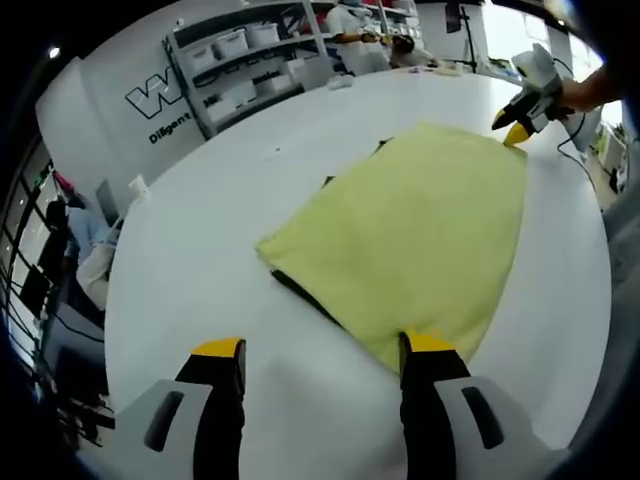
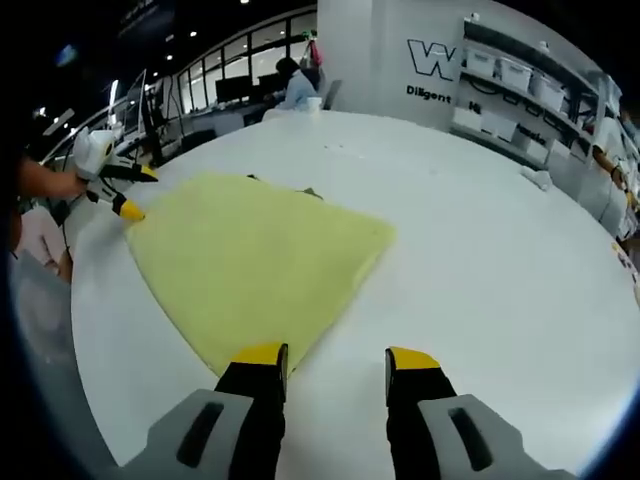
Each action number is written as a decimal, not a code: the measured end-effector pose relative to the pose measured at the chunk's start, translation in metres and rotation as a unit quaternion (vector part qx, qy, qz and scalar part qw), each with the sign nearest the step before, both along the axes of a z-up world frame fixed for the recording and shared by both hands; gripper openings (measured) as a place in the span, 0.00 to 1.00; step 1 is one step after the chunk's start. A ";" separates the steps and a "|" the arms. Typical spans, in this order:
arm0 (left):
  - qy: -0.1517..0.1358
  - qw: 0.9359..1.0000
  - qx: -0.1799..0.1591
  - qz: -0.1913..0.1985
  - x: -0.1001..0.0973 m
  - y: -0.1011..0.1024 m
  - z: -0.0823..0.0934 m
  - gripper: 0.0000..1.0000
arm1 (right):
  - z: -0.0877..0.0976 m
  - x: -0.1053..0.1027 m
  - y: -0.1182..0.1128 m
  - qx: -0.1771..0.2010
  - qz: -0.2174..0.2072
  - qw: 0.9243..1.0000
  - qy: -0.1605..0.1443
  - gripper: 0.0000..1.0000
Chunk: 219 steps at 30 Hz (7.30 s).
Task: Fold the garment on the visible template until the final outline fits inside the template.
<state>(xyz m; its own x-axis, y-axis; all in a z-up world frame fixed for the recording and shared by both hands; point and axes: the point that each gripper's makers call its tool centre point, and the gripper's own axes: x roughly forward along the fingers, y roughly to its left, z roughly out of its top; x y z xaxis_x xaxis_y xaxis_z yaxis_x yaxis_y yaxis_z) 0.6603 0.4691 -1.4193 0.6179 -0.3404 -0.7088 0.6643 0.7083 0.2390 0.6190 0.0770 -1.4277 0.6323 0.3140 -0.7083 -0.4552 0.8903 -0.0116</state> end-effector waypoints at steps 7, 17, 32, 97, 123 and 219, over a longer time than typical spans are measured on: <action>0.001 1.000 0.005 0.020 0.009 0.003 -0.002 0.61 | 0.002 0.012 0.005 0.007 -0.016 1.000 0.002 0.35; 0.001 1.000 0.017 0.023 0.005 0.014 -0.001 0.60 | -0.005 -0.005 -0.006 0.009 -0.023 0.999 0.027 0.35; -0.004 0.999 0.030 -0.016 -0.014 0.005 -0.002 0.60 | -0.008 -0.027 0.003 -0.025 0.057 0.998 0.021 0.37; 0.043 0.997 0.005 -0.059 -0.013 -0.050 -0.013 0.51 | -0.014 -0.016 0.047 -0.066 0.142 0.988 0.002 0.38; 0.033 0.998 -0.045 -0.007 -0.050 -0.028 0.008 0.74 | 0.015 -0.038 0.042 -0.023 0.086 0.995 -0.035 0.72; -0.044 0.983 -0.155 0.093 -0.161 -0.010 0.049 0.92 | 0.054 -0.142 0.079 0.046 -0.071 0.990 -0.111 0.92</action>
